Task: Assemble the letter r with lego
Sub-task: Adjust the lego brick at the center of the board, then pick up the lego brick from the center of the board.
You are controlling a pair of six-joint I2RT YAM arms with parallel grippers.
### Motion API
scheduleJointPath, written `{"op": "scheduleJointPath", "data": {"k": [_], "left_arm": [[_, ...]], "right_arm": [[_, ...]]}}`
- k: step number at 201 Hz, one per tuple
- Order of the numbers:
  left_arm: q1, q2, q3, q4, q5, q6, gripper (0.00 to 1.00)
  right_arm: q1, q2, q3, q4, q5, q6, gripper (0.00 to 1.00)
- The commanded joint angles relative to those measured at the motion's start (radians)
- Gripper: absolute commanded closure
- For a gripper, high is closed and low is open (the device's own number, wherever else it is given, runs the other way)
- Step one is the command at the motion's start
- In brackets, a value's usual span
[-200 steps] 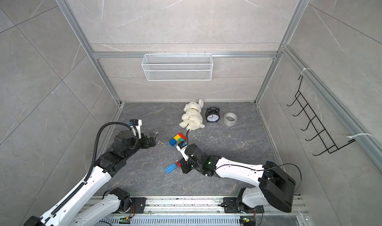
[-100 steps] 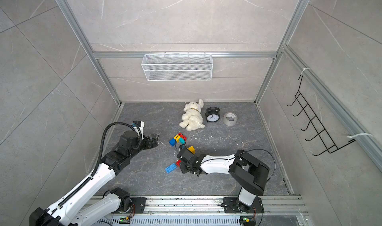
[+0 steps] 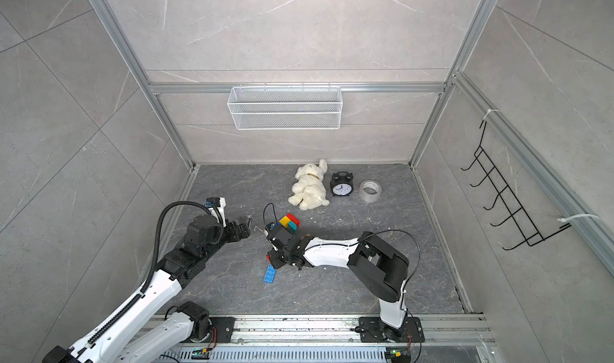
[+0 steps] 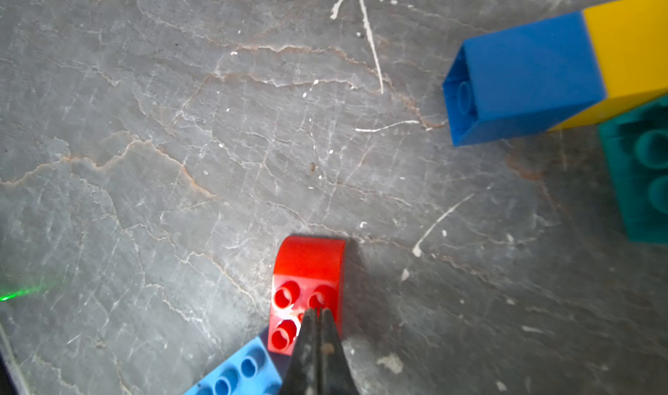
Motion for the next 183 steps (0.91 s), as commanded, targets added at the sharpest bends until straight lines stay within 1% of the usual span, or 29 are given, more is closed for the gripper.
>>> {"op": "scheduleJointPath", "data": {"k": [1,5,15,25,29,35,36,42,48,56,73,93,104,113,127,161,183], "left_arm": [[0.005,-0.017,-0.017,0.067,-0.018,0.005,0.00],[0.005,-0.018,-0.019,0.075,-0.020,0.002,0.00],[0.005,-0.024,-0.026,0.095,-0.038,-0.013,0.00],[0.005,-0.037,-0.040,0.129,-0.041,-0.013,0.00],[0.006,-0.041,-0.047,0.145,-0.041,-0.010,0.00],[0.005,-0.048,-0.052,0.164,-0.049,-0.009,0.00],[0.005,-0.048,-0.053,0.164,-0.050,-0.009,0.00],[0.007,-0.054,-0.056,0.168,-0.061,-0.010,0.00],[0.006,-0.057,-0.057,0.168,-0.078,-0.009,0.00],[0.009,-0.056,-0.054,0.166,-0.095,-0.008,0.00],[0.011,-0.045,-0.044,0.155,-0.094,-0.002,0.00],[0.011,-0.023,-0.034,0.143,-0.079,-0.001,0.00],[0.011,-0.017,-0.031,0.139,-0.074,-0.001,0.00],[0.011,-0.015,-0.034,0.139,-0.073,-0.001,0.00],[0.011,-0.018,-0.039,0.141,-0.072,-0.002,0.00],[0.011,-0.026,-0.039,0.135,-0.073,0.005,0.00],[0.012,-0.028,-0.037,0.123,-0.074,0.010,0.00]], "right_arm": [[0.006,-0.066,0.024,-0.060,0.002,-0.043,1.00],[0.006,-0.077,0.025,-0.075,0.011,-0.039,0.99],[0.015,-0.102,0.025,-0.120,0.047,-0.011,0.87],[0.039,-0.131,0.006,-0.142,0.086,0.022,0.80],[0.053,-0.146,-0.004,-0.145,0.110,0.042,0.76],[0.076,-0.166,-0.026,-0.153,0.161,0.078,0.65],[0.076,-0.166,-0.026,-0.153,0.161,0.078,0.65],[0.099,-0.184,-0.043,-0.164,0.210,0.133,0.56],[0.119,-0.198,-0.062,-0.169,0.243,0.183,0.51],[0.144,-0.205,-0.073,-0.183,0.277,0.248,0.47],[0.200,-0.163,-0.043,-0.229,0.306,0.325,0.44],[0.255,-0.078,0.051,-0.333,0.390,0.378,0.43],[0.269,-0.055,0.071,-0.357,0.421,0.412,0.42],[0.269,-0.048,0.069,-0.349,0.424,0.435,0.42],[0.268,-0.036,0.079,-0.337,0.422,0.434,0.41],[0.268,0.037,0.171,-0.382,0.412,0.429,0.38],[0.268,0.062,0.198,-0.382,0.397,0.434,0.38]]}}
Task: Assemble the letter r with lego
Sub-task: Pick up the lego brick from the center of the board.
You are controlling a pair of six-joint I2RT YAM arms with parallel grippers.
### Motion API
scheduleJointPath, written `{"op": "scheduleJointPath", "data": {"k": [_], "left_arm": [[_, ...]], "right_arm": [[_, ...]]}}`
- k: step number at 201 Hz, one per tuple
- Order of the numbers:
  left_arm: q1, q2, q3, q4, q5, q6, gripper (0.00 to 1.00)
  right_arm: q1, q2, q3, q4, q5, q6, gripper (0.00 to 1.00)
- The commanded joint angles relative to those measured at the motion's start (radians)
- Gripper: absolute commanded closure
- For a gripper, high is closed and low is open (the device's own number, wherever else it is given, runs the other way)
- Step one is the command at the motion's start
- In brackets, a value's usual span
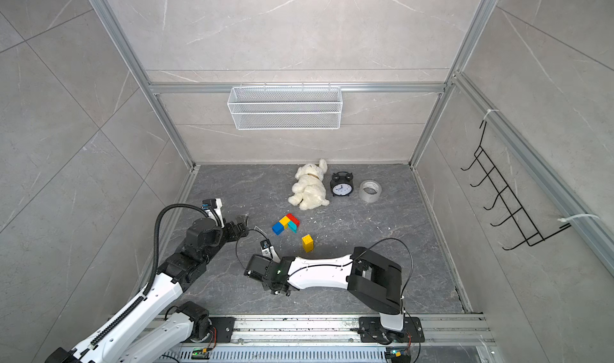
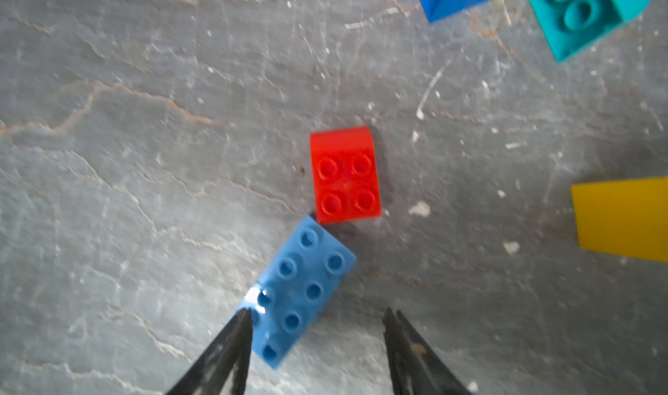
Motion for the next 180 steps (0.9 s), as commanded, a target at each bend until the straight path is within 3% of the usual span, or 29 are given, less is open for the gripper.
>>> {"op": "scheduleJointPath", "data": {"k": [1,94,180], "left_arm": [[0.004,-0.013,0.025,0.020,-0.014,0.013,0.00],[0.007,0.016,0.021,0.012,-0.027,0.043,0.00],[0.008,0.050,0.021,0.017,-0.032,0.046,0.00]], "right_arm": [[0.000,0.033,0.044,-0.043,0.014,0.032,0.38],[0.000,0.140,0.151,-0.180,0.032,0.084,0.39],[-0.023,0.096,0.058,-0.089,-0.001,0.057,0.55]]}}
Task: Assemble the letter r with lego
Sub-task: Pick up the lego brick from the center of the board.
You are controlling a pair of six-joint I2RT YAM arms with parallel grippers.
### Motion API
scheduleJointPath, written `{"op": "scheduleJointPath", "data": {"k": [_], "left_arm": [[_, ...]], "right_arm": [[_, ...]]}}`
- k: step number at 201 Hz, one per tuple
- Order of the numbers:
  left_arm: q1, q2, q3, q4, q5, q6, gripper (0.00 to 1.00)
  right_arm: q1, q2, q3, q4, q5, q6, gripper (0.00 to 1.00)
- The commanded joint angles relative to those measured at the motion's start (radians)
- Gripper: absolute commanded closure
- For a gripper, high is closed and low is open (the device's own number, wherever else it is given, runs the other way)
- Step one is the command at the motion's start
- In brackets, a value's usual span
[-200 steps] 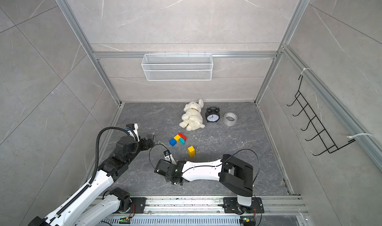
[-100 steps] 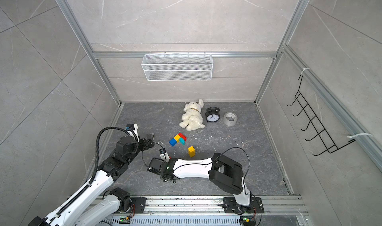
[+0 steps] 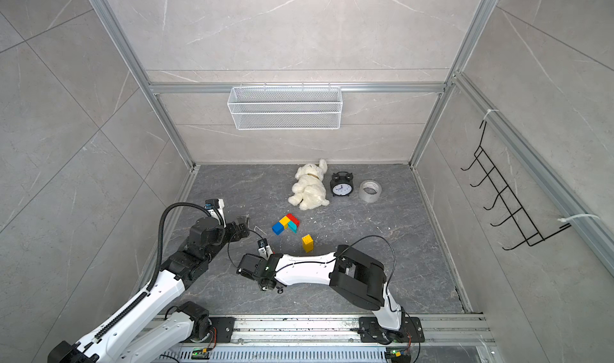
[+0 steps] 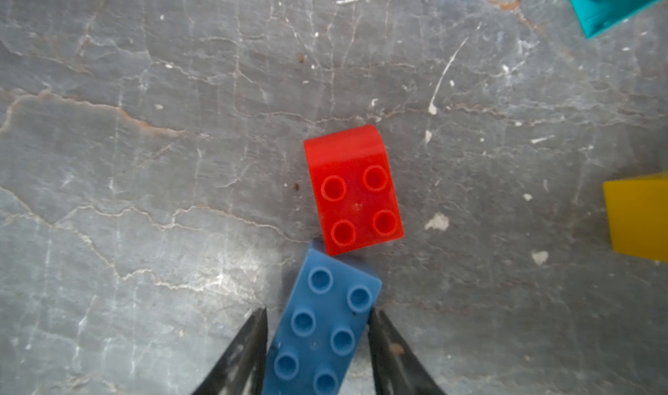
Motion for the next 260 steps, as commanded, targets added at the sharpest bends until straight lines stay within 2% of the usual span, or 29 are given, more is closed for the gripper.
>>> {"op": "scheduleJointPath", "data": {"k": [1,59,97,125,164,260], "left_arm": [[0.006,0.010,0.021,0.022,-0.016,0.023,0.00],[0.007,0.028,0.022,0.030,-0.004,0.019,0.00],[0.006,0.022,0.016,0.027,-0.012,0.023,0.00],[0.007,0.029,0.018,0.024,-0.012,0.022,0.00],[0.010,0.034,0.018,0.017,-0.012,0.028,0.00],[0.012,0.058,0.019,0.023,-0.003,0.017,0.00]], "right_arm": [[-0.010,-0.028,-0.052,0.017,-0.009,-0.007,0.55],[-0.011,-0.080,-0.125,0.088,0.004,-0.082,0.55],[-0.014,-0.103,-0.136,0.139,0.015,-0.152,0.50],[-0.020,-0.094,-0.133,0.175,-0.009,-0.201,0.52],[-0.032,-0.079,-0.133,0.154,-0.026,-0.195,0.56],[-0.031,-0.069,-0.146,0.141,-0.026,-0.206,0.56]]}}
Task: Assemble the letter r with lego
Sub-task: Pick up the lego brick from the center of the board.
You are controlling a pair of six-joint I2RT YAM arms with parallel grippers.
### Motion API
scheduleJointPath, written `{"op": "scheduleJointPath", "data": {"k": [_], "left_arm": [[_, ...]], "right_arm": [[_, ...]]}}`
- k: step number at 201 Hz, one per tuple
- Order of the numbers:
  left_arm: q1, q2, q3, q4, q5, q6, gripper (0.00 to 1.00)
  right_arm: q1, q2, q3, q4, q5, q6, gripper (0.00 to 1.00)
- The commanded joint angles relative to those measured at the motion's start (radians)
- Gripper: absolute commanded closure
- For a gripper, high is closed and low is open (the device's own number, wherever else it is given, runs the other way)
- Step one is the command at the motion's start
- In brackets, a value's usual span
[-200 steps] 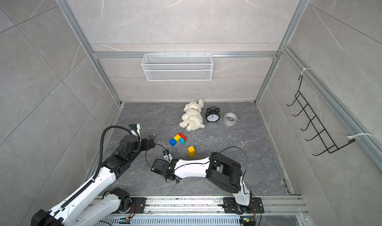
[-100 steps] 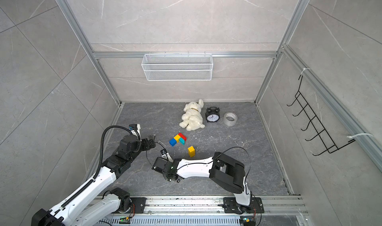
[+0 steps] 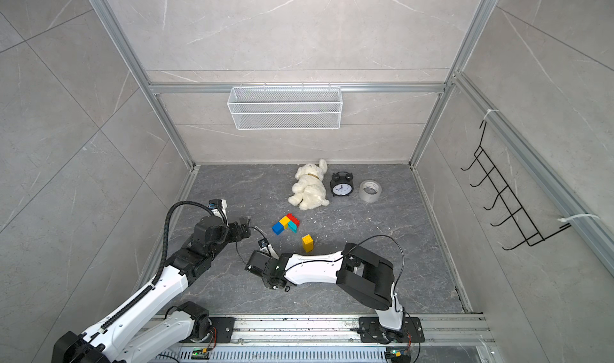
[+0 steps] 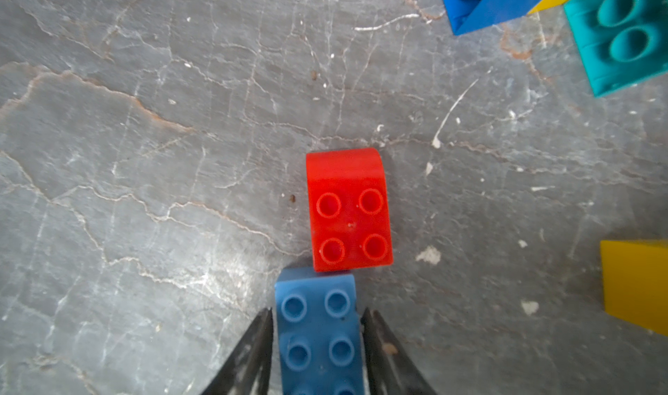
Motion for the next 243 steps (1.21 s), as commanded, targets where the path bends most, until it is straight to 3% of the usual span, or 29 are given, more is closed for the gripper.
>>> {"op": "scheduleJointPath", "data": {"k": [1,65,158,184,243], "left_arm": [[0.008,0.004,0.020,0.023,-0.004,0.015,0.00],[0.010,0.014,0.024,0.025,-0.002,0.012,0.00],[0.015,0.026,0.016,0.029,0.002,0.005,0.00],[0.018,0.026,0.020,0.023,0.005,0.005,0.00],[0.046,0.033,0.024,0.028,0.050,-0.008,0.00]], "right_arm": [[-0.001,0.001,-0.017,-0.019,0.002,-0.016,0.56],[-0.001,0.007,-0.015,-0.028,0.023,-0.016,0.65],[-0.001,0.023,-0.009,-0.065,0.066,-0.025,0.65],[-0.001,-0.023,-0.018,-0.075,0.077,-0.034,0.70],[-0.013,-0.168,-0.052,-0.081,0.030,-0.135,0.70]]}}
